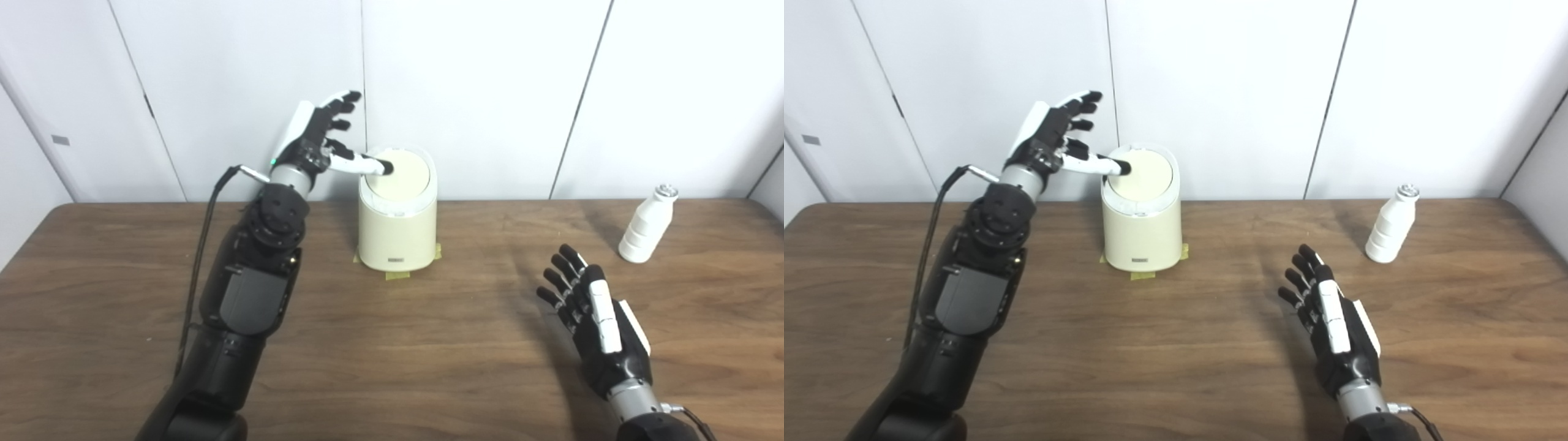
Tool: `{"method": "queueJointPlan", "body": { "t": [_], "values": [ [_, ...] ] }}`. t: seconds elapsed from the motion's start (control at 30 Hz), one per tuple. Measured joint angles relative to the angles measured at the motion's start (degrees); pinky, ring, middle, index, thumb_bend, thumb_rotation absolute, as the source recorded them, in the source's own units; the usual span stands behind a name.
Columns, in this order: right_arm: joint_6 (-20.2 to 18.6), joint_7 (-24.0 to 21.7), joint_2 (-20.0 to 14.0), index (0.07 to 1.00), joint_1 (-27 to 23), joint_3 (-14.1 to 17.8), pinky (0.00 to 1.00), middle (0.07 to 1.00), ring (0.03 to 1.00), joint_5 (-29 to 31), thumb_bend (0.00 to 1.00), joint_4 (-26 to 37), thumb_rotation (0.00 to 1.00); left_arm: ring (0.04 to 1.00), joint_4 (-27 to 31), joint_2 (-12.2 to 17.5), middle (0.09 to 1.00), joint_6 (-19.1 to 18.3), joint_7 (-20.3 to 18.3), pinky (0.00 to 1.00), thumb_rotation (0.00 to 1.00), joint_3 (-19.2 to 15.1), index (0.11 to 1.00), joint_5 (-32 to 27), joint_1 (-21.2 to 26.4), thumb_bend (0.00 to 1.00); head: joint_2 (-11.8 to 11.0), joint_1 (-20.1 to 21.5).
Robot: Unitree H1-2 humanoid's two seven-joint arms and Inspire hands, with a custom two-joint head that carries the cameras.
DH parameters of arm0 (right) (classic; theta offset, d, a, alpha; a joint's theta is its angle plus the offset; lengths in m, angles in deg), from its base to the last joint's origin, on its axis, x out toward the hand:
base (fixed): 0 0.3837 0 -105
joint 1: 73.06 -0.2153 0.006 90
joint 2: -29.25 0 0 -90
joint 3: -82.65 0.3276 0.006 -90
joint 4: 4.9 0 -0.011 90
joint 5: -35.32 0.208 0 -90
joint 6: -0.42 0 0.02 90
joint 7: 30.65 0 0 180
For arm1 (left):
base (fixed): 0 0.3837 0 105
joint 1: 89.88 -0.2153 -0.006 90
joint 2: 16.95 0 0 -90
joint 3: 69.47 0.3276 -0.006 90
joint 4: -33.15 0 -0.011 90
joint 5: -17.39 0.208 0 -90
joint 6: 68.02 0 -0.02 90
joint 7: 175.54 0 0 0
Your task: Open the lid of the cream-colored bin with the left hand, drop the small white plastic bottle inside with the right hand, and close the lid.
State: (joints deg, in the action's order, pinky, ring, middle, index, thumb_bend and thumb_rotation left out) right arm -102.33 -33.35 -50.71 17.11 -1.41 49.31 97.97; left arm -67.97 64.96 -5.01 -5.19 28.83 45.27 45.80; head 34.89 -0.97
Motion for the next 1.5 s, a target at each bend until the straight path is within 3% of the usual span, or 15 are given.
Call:
{"method": "queueJointPlan", "body": {
  "t": [0.2,0.33,0.47,0.73,0.9,1.33,1.5],
  "values": [
    [0.00,0.00,-0.01,0.922,-0.04,0.28,0.85,0.940,0.922,0.10,0.55,-0.36,0.90,0.858,-3.22,-0.16,0.902,-0.01,-1.47,0.75,0.02,0.25,0.902,4.11,3.26,0.89,-0.09,0.26],
    [0.00,0.02,0.23,0.920,-0.06,0.27,0.85,0.941,0.920,0.10,0.56,-0.34,0.89,0.820,-6.15,-0.49,0.876,-0.01,-1.62,0.71,0.02,1.92,0.894,5.67,4.89,0.90,0.09,0.53],
    [0.00,0.13,0.32,0.923,-0.07,0.27,0.85,0.938,0.917,0.08,0.56,-0.34,0.90,0.850,-7.51,-0.50,0.879,0.01,-1.54,0.77,0.01,4.17,0.893,5.92,5.34,0.91,0.18,0.70],
    [0.01,0.14,0.32,0.919,-0.08,0.19,0.85,0.931,0.913,-0.14,0.58,-0.34,0.90,0.832,-9.75,0.75,0.864,0.32,0.27,0.73,0.02,6.93,0.892,6.16,5.55,0.91,0.44,1.23],
    [0.01,0.32,0.58,0.924,-0.08,0.19,0.84,0.935,0.913,-0.26,0.58,-0.13,0.89,0.777,-10.65,1.69,0.852,1.20,0.98,0.61,0.01,9.25,0.905,7.02,5.58,0.91,0.70,1.76],
    [-0.04,0.83,1.32,0.915,-0.10,0.19,0.83,0.933,0.909,-0.91,0.59,0.51,0.89,0.821,-10.65,3.22,0.878,3.68,1.23,0.66,0.01,13.58,0.918,10.34,6.21,0.92,1.49,2.55],
    [-0.03,0.82,1.32,0.916,-0.19,0.24,0.83,0.935,0.910,-0.91,0.59,0.47,0.89,0.798,-10.87,3.64,0.880,4.47,1.18,0.67,0.00,16.23,0.923,12.72,7.01,0.94,1.58,2.81]
  ]
}}
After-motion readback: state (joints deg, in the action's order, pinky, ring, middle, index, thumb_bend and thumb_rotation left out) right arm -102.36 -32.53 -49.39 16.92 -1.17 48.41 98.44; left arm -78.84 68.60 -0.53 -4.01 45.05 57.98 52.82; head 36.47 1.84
